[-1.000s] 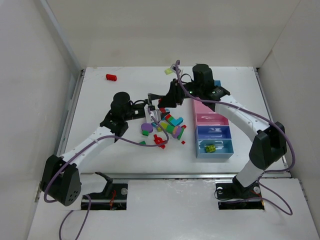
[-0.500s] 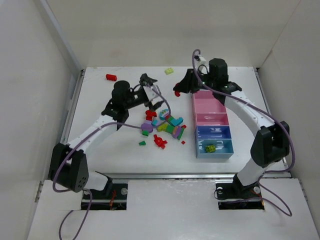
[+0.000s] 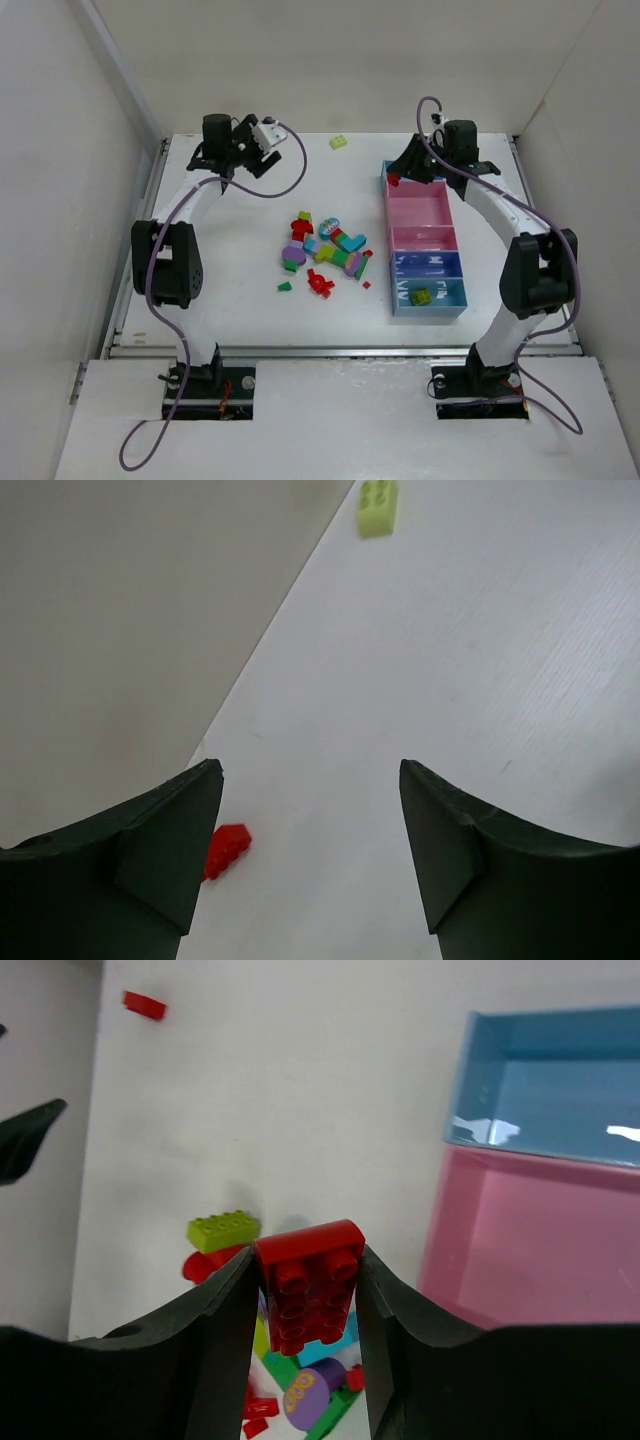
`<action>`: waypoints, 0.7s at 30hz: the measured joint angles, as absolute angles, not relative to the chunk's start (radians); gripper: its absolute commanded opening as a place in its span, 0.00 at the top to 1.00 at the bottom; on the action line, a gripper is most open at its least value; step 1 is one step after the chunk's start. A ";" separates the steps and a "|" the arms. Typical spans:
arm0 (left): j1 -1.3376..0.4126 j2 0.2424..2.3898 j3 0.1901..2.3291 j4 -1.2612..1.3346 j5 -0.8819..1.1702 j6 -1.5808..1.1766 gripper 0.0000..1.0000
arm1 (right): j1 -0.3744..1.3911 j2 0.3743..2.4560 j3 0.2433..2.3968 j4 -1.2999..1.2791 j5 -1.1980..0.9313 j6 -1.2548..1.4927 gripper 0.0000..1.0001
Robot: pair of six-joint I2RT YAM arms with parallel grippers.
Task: Sort the legos into containers by color
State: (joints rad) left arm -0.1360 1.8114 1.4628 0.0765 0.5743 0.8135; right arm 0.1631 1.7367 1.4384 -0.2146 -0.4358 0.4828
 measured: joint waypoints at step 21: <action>0.019 2.083 1.533 0.127 0.508 1.368 0.38 | 0.132 1.614 1.292 -0.473 -0.168 0.449 1.00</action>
